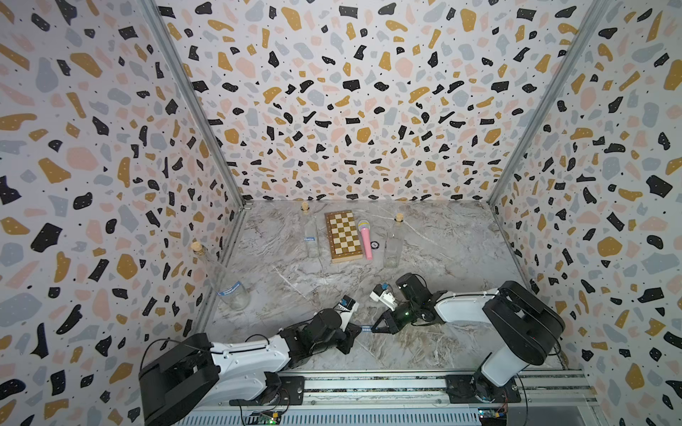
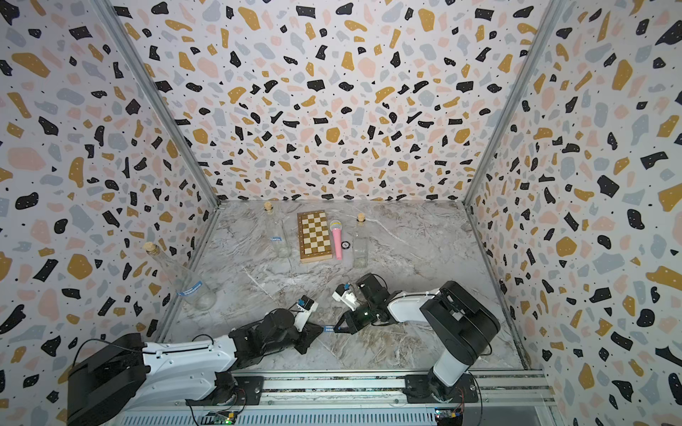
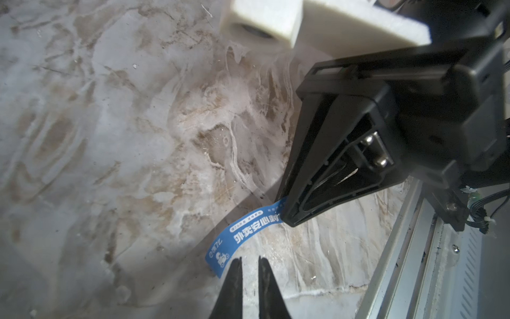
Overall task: Remove the label from the bottle
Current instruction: Place the label at the center of the board.
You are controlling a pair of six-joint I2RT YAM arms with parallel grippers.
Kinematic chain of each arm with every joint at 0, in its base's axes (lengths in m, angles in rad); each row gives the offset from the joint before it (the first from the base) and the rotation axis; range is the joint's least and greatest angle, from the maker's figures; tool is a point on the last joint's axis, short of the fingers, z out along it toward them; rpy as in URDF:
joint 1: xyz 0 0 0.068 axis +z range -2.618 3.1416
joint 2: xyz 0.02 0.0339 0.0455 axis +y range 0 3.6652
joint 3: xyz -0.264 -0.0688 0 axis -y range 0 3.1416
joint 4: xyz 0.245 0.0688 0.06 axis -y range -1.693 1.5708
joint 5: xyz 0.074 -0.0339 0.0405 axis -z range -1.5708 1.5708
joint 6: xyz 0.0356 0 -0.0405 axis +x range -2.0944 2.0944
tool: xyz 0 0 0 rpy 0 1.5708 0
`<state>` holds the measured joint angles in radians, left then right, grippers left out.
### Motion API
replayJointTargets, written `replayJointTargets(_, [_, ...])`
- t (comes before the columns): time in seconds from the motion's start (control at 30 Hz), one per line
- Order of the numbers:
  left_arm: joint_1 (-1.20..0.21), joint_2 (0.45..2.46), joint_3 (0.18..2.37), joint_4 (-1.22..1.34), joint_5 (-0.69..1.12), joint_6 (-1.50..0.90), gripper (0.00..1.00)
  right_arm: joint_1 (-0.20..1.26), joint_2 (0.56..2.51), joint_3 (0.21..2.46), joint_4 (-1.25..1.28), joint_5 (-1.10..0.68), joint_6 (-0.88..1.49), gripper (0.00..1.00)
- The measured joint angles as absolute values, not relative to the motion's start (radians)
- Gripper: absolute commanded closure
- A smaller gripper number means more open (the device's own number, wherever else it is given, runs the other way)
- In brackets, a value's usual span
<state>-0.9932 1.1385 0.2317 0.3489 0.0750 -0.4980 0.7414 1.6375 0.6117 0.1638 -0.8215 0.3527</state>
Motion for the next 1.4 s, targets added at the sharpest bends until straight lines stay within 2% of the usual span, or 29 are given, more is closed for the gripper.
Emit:
replayJointTargets(0.67, [-0.994, 1.292, 0.238, 0.471, 0.068, -0.509, 0.91, 0.741, 1.637, 0.612, 0.164, -0.823, 0.355, 0.88])
replayJointTargets(1.4, [-0.994, 1.325, 0.238, 0.498, 0.02, -0.518, 0.95, 0.741, 1.637, 0.612, 0.163, -0.825, 0.355, 0.86])
